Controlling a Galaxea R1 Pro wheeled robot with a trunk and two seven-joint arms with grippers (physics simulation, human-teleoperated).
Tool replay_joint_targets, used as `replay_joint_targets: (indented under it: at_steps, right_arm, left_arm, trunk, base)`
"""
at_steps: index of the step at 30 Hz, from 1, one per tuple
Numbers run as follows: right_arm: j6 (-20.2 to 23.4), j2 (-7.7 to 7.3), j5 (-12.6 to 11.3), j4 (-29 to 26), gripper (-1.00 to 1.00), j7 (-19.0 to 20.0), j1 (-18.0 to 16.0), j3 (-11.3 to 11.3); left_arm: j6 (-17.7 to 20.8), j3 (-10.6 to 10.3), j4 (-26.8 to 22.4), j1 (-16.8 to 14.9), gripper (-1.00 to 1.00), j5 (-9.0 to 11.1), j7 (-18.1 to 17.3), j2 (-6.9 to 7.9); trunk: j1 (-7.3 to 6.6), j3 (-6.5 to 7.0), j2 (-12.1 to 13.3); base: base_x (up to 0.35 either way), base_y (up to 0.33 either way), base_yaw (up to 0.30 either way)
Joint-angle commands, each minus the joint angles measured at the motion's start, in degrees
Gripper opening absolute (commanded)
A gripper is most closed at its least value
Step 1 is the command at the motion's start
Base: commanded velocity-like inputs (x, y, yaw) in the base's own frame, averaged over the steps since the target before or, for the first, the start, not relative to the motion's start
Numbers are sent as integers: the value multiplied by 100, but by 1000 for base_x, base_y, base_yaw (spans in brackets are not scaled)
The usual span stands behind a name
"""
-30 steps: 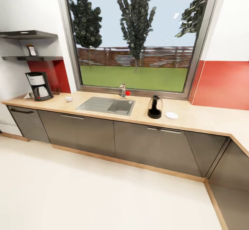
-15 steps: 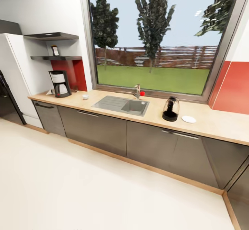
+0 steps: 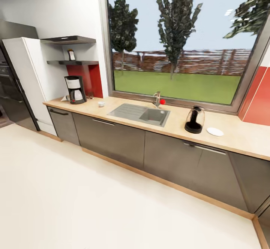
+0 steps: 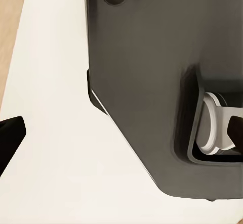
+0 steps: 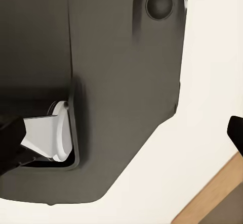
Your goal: Set up a coffee station on the kitchen countertop: keep the coffee maker on the countertop, move the bottle of coffee from the kitchen shelf to the counter next to the coffee maker, place a paper coffee filter on top of the coffee maker, put the saucer next to the coffee maker with the coffee cup on the saucer, and place the electric kettle next to the coffee maker.
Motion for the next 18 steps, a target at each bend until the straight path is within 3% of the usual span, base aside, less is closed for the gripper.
replay_joint_targets:
  at_steps: [1, 18]
  right_arm:
    - [-17, 0, 4, 4, 100, -3, -4, 1]
    - [-25, 0, 3, -117, 100, -3, -4, 1]
  left_arm:
    - [-17, 0, -1, -1, 100, 2, 7, -1]
    - [-17, -21, -1, -1, 100, 2, 7, -1]
  trunk:
    - [3, -11, -11]
    - [3, -11, -11]
  base:
    - [0, 0, 9]
    - [0, 0, 1]
